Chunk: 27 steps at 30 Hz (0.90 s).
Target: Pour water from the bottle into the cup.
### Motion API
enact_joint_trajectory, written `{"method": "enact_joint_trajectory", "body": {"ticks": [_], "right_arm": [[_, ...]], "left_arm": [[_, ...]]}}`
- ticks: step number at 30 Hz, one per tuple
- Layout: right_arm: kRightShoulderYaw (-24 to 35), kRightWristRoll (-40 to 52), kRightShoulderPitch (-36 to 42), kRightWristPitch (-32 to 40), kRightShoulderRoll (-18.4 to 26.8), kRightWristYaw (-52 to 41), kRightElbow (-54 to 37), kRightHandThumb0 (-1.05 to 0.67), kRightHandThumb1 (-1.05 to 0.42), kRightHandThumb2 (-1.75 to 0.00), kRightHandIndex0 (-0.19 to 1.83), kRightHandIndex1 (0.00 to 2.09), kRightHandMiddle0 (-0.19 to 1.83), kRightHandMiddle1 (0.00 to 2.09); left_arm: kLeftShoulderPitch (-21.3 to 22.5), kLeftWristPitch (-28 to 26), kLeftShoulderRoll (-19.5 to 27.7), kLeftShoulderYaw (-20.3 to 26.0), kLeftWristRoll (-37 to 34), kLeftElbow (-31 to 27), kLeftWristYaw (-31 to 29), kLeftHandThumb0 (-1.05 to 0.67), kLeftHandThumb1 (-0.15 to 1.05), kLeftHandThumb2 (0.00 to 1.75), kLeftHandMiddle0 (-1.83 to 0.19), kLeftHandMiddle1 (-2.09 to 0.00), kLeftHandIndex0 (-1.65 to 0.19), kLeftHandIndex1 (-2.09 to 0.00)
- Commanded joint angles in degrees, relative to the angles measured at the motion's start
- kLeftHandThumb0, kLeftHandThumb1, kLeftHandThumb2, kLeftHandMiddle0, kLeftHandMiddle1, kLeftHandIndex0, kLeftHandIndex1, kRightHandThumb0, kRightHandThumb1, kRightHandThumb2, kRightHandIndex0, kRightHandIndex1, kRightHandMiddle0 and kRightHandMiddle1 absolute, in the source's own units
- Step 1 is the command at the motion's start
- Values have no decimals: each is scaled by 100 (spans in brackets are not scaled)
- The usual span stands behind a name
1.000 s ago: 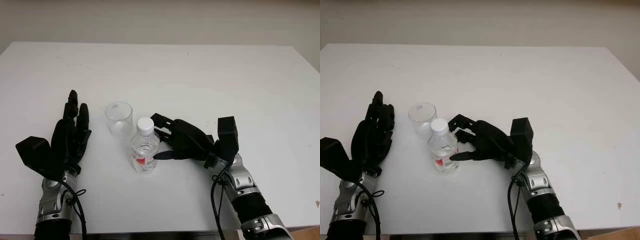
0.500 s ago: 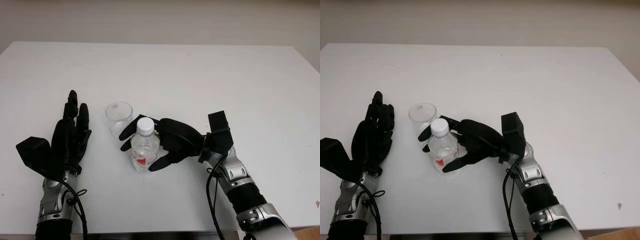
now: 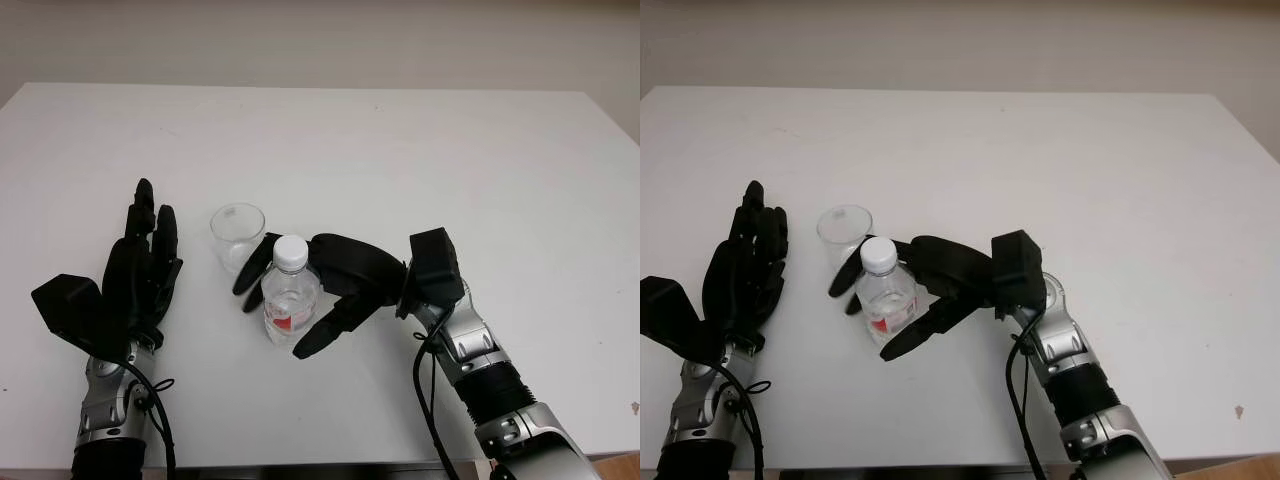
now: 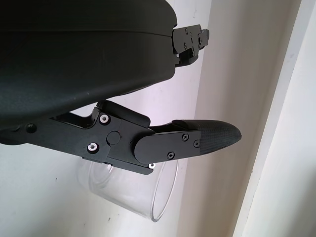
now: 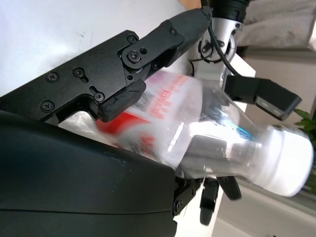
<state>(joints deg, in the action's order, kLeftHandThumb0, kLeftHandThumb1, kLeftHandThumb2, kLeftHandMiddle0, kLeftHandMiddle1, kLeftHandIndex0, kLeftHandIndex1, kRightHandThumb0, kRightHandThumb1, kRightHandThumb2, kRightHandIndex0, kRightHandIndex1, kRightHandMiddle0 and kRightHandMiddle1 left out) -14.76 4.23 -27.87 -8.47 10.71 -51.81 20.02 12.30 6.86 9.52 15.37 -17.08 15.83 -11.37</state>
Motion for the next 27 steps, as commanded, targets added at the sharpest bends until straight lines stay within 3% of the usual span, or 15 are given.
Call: {"method": "enact_joint_trajectory", "body": {"ticks": [1, 5, 7, 10, 19, 25, 27], "right_arm": [[-25, -6, 77, -18, 30, 40, -149, -52, -79, -6, 119, 209, 87, 209], [-52, -52, 205, -307, 18, 147, -245, -45, -85, -6, 151, 209, 127, 209], [-58, -75, 272, -548, -10, 248, -232, -35, -92, -7, 163, 209, 158, 209], [-68, -139, 340, -688, -19, 446, -226, -27, -99, -10, 172, 209, 178, 209], [138, -90, 387, -450, -223, 1207, -168, -14, -105, -21, 183, 209, 183, 209], [609, -95, -79, -507, -351, 2077, 158, -23, -105, -26, 183, 209, 183, 209], [779, -198, -406, -839, -346, 2424, 496, -23, -104, -27, 183, 209, 183, 209]], "left_arm": [[68, 53, 0, 17, -10, 18, -31, -68, 105, 48, 15, -5, 15, -5], [72, 65, -15, 24, -28, 30, -33, -68, 105, 48, 16, -5, 15, -5], [73, 86, -22, 34, -42, 39, -36, -68, 105, 47, 15, -5, 15, -5], [72, 91, -8, 27, -32, 39, -43, -68, 105, 47, 14, -6, 14, -5], [94, 79, 0, 5, 20, 44, 5, -69, 105, 48, 14, -6, 14, -6], [132, 72, 36, 6, 6, 89, -37, -69, 105, 48, 16, -5, 15, -5], [159, 70, 31, 9, 11, 115, -21, -69, 105, 47, 15, -5, 14, -6]]}}
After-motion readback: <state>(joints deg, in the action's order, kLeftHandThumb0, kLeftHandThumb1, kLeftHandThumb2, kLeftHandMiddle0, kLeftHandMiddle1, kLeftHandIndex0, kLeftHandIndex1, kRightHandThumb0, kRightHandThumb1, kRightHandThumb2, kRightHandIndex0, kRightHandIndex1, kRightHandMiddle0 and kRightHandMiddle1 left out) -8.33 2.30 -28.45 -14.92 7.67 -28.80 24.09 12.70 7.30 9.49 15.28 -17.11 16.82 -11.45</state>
